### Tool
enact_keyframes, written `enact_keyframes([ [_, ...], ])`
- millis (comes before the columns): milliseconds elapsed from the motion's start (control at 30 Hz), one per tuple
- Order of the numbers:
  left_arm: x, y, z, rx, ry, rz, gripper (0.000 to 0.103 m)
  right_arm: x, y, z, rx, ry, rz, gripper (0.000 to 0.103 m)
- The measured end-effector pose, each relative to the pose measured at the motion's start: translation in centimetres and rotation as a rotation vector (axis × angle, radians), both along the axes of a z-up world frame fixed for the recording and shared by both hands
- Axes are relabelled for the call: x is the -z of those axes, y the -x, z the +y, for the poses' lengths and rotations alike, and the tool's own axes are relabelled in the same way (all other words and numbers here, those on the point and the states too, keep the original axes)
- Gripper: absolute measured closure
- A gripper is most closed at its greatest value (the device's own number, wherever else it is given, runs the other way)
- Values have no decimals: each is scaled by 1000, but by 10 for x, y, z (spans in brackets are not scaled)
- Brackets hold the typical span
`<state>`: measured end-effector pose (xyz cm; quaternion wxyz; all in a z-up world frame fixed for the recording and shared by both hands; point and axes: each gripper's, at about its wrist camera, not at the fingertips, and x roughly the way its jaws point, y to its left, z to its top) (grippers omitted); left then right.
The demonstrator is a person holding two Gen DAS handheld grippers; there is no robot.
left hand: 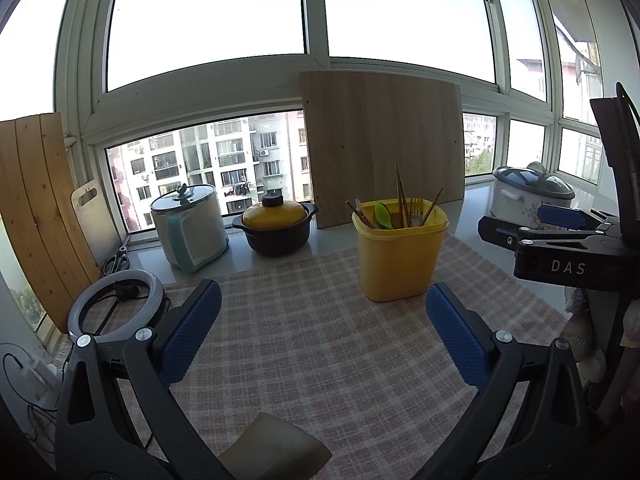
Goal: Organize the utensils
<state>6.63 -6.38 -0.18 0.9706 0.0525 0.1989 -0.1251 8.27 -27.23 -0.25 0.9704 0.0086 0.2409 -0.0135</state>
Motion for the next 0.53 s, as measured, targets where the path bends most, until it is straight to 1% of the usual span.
enact_keyframes([
  [400,1,2,4,-24,-6,-12,0,4,-1,3,-8,-2,14,0],
  [533,2,1,3,-23,-7,-6,0,4,-1,3,-10,-3,17,0],
])
